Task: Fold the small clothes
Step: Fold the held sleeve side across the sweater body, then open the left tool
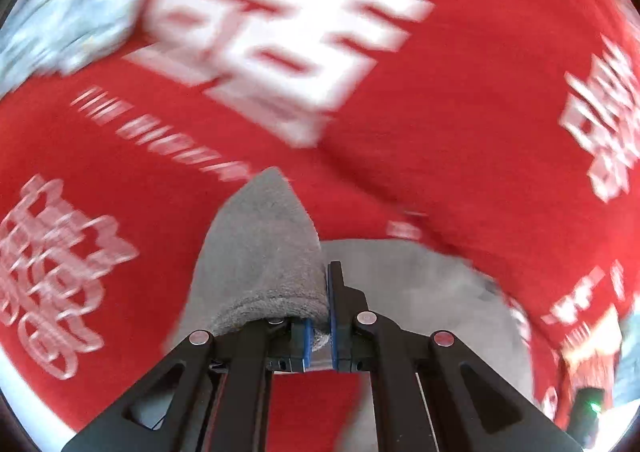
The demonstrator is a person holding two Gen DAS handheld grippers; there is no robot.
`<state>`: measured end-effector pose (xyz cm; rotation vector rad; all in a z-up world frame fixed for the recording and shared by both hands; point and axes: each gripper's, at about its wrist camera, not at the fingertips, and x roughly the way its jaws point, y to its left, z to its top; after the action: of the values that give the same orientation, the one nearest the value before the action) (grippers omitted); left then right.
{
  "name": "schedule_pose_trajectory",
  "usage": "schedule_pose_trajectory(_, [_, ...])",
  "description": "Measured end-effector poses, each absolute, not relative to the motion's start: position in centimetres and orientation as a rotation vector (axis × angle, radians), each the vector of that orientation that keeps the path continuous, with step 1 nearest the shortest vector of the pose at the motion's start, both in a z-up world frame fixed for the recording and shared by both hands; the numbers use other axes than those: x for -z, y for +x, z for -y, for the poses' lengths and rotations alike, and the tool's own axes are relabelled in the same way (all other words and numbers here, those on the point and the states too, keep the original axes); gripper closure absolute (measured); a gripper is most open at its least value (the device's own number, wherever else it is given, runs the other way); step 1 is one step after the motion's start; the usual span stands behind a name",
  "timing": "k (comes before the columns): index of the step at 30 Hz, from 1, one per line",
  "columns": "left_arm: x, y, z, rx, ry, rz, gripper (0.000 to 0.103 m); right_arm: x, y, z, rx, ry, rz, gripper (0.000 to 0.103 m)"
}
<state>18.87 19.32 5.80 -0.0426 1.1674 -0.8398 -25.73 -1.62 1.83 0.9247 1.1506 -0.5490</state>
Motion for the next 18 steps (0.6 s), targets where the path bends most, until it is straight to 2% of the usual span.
schedule_pose_trajectory(4, [-8.8, 14.1, -10.5, 1.059, 0.017, -1.120, 0.096, -2.6, -29.0, 3.8, 0.590, 0.961, -1.095, 0.000])
schedule_pose_trajectory(8, [-8.5, 6.9, -2.5, 1.218, 0.127, -1.129, 0.096, -2.8, -33.4, 6.8, 0.660, 1.016, -1.040, 0.000])
schedule_pose_trajectory(12, [-4.3, 0.1, 4.3, 1.257, 0.326, -1.179, 0.096, -2.0, -37.7, 9.5, 0.732, 1.061, -1.024, 0.000])
schedule_pose_trajectory(18, [2.2, -4.4, 5.2, 1.168, 0.567, -1.273, 0.095, 0.6, -42.0, 11.6, 0.797, 1.138, -1.042, 0.000])
